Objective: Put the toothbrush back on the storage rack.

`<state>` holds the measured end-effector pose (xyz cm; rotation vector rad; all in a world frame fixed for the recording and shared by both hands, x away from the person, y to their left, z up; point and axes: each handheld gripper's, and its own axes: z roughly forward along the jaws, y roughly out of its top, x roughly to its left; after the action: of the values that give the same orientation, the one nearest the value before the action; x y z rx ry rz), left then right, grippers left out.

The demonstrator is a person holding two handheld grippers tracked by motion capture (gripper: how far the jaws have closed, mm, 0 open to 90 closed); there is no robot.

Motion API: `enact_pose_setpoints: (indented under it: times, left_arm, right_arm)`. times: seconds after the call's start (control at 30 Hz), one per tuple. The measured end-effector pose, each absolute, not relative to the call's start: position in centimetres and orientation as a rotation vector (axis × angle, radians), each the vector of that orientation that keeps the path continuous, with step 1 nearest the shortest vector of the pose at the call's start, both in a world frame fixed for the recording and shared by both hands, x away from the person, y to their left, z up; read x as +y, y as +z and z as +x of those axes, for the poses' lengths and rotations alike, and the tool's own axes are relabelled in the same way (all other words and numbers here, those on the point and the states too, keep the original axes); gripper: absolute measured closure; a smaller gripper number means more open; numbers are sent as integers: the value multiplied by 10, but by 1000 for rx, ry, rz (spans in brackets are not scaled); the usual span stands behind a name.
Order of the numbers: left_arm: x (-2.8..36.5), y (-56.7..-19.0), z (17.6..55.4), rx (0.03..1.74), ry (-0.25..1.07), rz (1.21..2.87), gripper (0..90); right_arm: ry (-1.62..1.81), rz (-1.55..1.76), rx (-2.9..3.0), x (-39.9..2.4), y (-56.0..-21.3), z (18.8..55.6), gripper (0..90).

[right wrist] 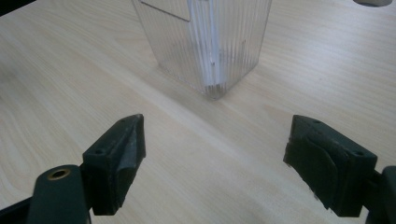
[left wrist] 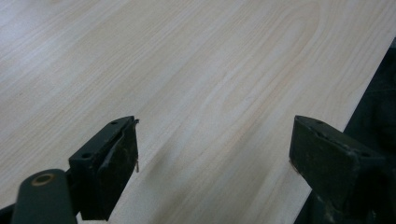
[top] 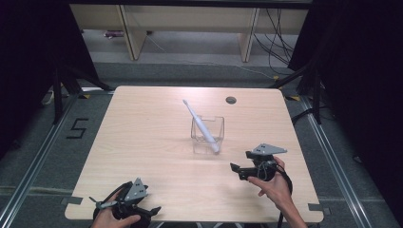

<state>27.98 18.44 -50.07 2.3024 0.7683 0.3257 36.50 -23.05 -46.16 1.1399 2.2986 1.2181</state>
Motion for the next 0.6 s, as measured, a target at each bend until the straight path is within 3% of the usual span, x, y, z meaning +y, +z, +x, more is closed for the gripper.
enact_pose_setpoints:
  times: [0.6]
  left_arm:
    - [185,-501,281,765,333,2308,149]
  right_arm:
    - [1237,1161,2303,-237,-472,350,192]
